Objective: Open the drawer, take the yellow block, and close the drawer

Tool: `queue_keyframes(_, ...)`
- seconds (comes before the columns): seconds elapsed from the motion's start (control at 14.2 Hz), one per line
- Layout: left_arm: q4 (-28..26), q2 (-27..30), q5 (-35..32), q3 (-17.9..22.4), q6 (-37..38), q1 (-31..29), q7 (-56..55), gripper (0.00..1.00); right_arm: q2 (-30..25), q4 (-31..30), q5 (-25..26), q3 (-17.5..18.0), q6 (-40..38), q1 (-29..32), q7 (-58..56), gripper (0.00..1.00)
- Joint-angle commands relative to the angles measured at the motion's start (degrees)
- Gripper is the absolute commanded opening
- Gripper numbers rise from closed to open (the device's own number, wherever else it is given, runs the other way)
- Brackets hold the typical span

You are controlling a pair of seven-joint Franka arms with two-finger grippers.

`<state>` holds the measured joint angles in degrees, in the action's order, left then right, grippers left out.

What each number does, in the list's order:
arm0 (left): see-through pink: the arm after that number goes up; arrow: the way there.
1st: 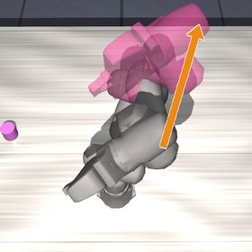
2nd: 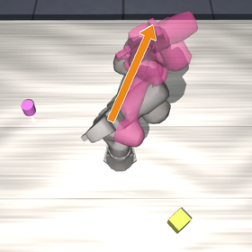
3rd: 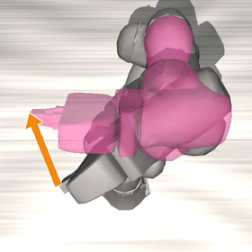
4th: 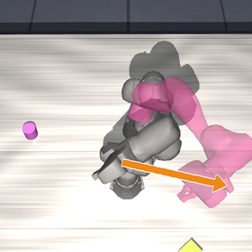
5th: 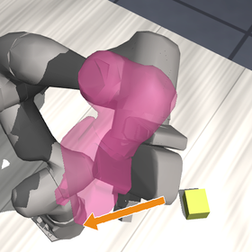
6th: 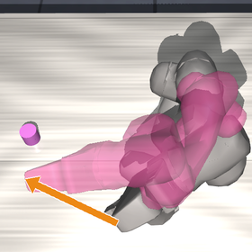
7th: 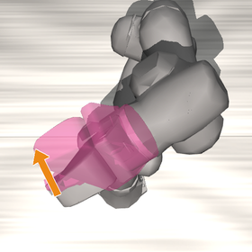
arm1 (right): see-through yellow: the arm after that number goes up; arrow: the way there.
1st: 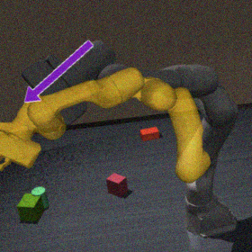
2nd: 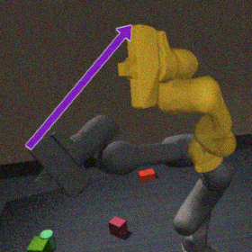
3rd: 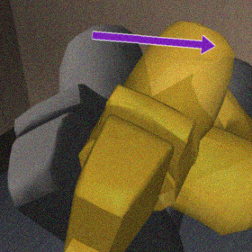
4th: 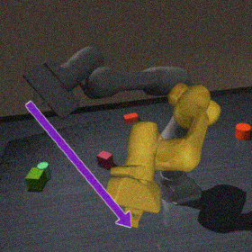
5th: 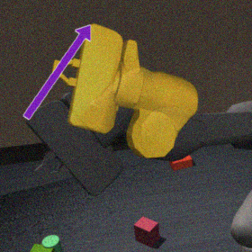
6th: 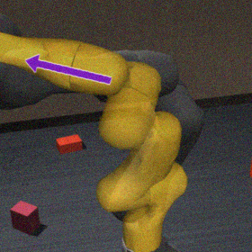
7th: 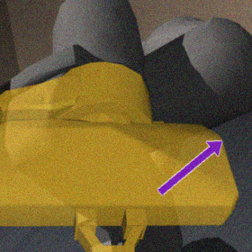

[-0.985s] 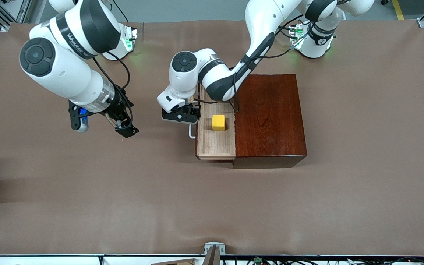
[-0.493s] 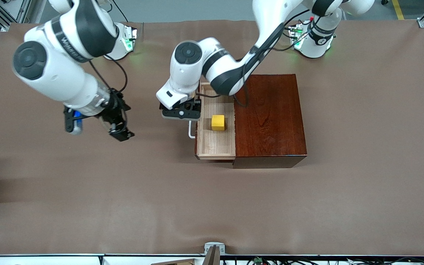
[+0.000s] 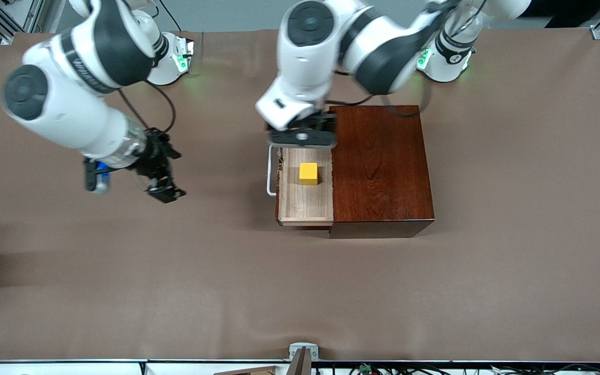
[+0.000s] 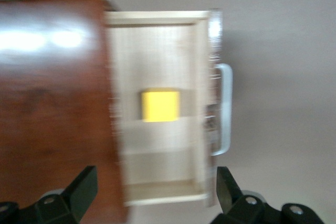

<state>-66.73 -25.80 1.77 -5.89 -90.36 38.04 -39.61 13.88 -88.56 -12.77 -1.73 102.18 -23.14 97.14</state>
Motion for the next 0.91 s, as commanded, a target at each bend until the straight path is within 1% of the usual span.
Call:
queue_keyframes(0.0, -5.41, 9.16, 0.07, -0.61, 6.75, -9.36, 11.00, 1.00, 5.44, 5.84, -0.51, -0.20, -0.05, -3.65, 6.20, 1.00)
queue_keyframes(0.07, -7.69, 12.58, 0.07, -0.79, 7.30, -12.70, 14.78, 1.00, 7.28, 7.68, -0.42, -0.20, 0.12, -5.15, 8.66, 1.00)
queue_keyframes(0.21, -14.62, 19.88, -0.10, -0.70, 6.95, -18.41, 20.24, 1.00, 11.06, 11.47, -0.15, -0.20, 0.30, -7.61, 13.32, 1.00)
queue_keyframes(0.35, -18.68, 23.85, -0.10, -0.70, 6.95, -25.18, 25.60, 1.00, 13.88, 13.23, -0.24, -0.20, 2.83, -9.46, 15.70, 1.00)
queue_keyframes(0.42, -20.00, 25.17, -0.10, -0.70, 6.78, -28.00, 28.85, 1.00, 15.03, 13.50, -0.24, -0.29, 4.33, -10.51, 17.80, 1.00)
queue_keyframes(0.63, -20.54, 25.54, -0.10, -0.88, 6.77, -35.12, 34.59, 1.00, 18.54, 14.37, 0.37, -0.55, 8.02, -14.03, 24.21, 1.00)
queue_keyframes(0.77, -20.46, 25.54, -0.45, -0.62, 6.77, -35.93, 35.21, 1.00, 21.87, 17.70, 0.72, -0.55, 8.65, -15.52, 28.79, 1.00)
queue_keyframes(0.84, -20.46, 25.45, -2.02, -0.79, 6.69, -36.28, 35.21, 1.00, 23.28, 19.37, 1.42, -0.55, 8.65, -16.31, 30.81, 1.00)
